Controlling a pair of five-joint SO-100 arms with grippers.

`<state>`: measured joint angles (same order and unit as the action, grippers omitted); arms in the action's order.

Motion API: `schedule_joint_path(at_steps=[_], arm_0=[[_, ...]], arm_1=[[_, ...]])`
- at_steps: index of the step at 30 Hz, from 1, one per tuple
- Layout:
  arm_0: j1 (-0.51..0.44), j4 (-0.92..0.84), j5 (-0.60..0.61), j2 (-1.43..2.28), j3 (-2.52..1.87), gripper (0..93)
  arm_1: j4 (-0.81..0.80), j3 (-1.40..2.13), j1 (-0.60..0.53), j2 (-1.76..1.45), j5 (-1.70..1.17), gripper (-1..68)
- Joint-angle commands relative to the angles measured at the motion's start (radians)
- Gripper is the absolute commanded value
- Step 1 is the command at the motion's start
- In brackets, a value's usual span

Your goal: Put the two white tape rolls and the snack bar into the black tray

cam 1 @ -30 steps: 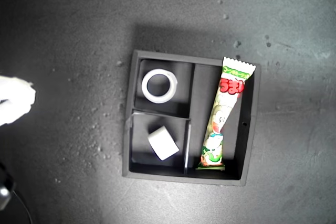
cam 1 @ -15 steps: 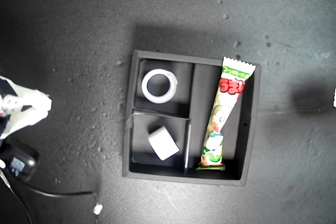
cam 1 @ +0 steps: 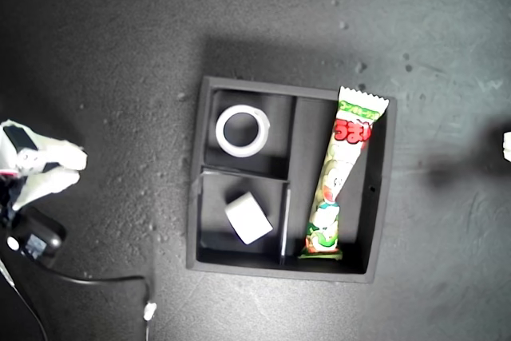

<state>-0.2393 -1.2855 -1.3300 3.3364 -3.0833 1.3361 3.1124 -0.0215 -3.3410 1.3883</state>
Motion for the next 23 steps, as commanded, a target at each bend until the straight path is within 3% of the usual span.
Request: schedule_joint_path(at_steps=[1, 3, 5, 9, 13, 23], arm_0=[[-0.017, 0.012, 0.055, 0.048, -0.055, 4.1], [-0.003, -0.003, 0.1, 0.048, -0.055, 0.2], [-0.002, -0.069, -0.04, 0.048, -0.055, 0.2], [0.018, -0.075, 0.089, 0.048, -0.055, 0.2], [0.014, -0.106, 0.008, 0.048, -0.055, 0.2], [0.014, -0.106, 0.005, 0.048, -0.055, 0.2]], arm_1=[[0.006, 0.012, 0.009, -0.005, -0.296, 0.0], [0.006, 0.012, 0.003, -0.008, -0.301, 0.0], [0.006, 0.012, 0.003, -0.008, -0.302, 0.0], [0.005, 0.012, 0.0, -0.008, -0.302, 0.0], [0.005, 0.012, 0.0, -0.008, -0.302, 0.0], [0.005, 0.012, 0.0, -0.008, -0.302, 0.0]])
